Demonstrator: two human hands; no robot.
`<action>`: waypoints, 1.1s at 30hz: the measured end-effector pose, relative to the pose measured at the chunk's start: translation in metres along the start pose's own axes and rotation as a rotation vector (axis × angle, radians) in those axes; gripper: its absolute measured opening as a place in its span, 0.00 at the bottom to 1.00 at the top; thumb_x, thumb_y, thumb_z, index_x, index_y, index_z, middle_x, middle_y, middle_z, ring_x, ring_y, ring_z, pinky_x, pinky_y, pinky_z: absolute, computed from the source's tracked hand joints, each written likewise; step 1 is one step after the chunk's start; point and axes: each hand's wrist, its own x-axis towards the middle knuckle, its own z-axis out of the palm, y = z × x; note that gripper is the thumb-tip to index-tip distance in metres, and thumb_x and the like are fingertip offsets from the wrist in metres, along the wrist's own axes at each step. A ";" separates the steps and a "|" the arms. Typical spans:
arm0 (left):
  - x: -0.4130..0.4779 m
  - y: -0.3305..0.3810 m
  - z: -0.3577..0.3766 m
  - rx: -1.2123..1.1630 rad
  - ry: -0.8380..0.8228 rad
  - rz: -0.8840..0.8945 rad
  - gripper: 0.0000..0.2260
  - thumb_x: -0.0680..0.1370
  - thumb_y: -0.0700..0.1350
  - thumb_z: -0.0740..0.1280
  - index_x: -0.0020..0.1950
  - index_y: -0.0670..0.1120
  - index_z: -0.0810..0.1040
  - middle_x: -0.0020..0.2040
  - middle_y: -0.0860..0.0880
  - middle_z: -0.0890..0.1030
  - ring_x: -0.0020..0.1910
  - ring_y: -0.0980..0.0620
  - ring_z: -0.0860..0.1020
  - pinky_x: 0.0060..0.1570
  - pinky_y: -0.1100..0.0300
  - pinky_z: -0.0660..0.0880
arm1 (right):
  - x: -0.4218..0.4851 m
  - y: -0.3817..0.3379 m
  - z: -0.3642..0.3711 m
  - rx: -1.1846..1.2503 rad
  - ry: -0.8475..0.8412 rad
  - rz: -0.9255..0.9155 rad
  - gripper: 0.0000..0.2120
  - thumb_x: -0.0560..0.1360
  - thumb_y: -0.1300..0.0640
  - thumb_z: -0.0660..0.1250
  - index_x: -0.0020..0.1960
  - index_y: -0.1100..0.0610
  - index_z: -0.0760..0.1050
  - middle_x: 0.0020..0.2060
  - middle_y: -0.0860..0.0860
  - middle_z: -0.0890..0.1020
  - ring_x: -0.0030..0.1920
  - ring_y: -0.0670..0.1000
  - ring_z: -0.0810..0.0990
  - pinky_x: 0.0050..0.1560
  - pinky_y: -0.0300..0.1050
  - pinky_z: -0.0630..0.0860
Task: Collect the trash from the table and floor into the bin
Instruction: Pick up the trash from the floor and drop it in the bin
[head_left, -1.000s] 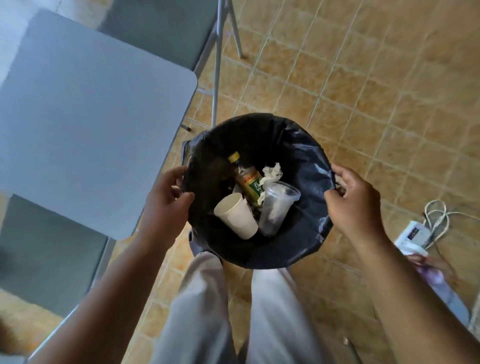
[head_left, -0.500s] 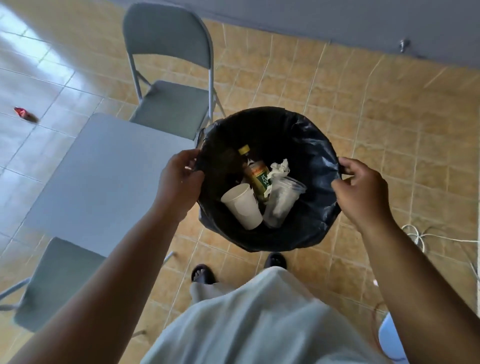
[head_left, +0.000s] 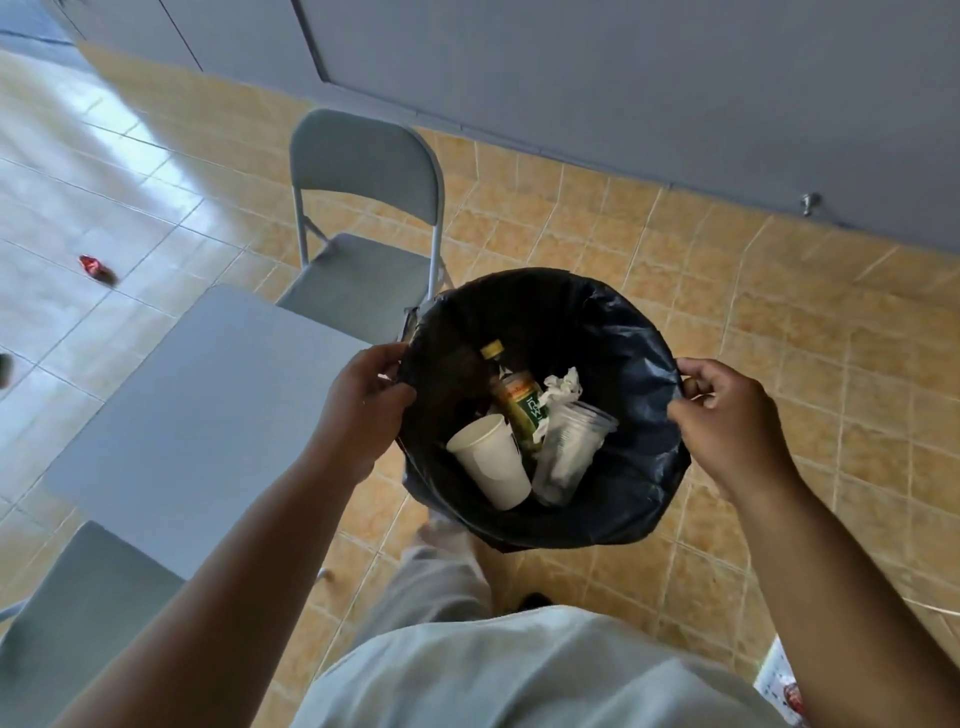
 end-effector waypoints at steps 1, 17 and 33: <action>0.011 0.003 0.001 -0.007 0.002 -0.008 0.21 0.77 0.30 0.63 0.64 0.49 0.78 0.56 0.43 0.81 0.52 0.45 0.82 0.49 0.49 0.83 | 0.010 -0.003 0.004 -0.002 -0.006 0.001 0.20 0.73 0.62 0.68 0.64 0.49 0.79 0.41 0.46 0.81 0.40 0.50 0.80 0.40 0.46 0.74; 0.264 0.106 0.014 0.002 -0.119 0.053 0.21 0.78 0.30 0.62 0.65 0.49 0.77 0.55 0.51 0.77 0.52 0.51 0.80 0.39 0.67 0.81 | 0.221 -0.098 0.058 -0.053 0.097 0.032 0.22 0.74 0.63 0.67 0.66 0.48 0.77 0.43 0.44 0.79 0.43 0.50 0.80 0.42 0.47 0.75; 0.458 0.208 0.107 0.006 -0.050 0.011 0.20 0.77 0.28 0.62 0.60 0.51 0.77 0.48 0.52 0.80 0.40 0.59 0.83 0.37 0.61 0.82 | 0.495 -0.124 0.059 0.027 -0.001 0.035 0.23 0.74 0.62 0.67 0.67 0.47 0.76 0.44 0.46 0.81 0.45 0.54 0.83 0.48 0.59 0.82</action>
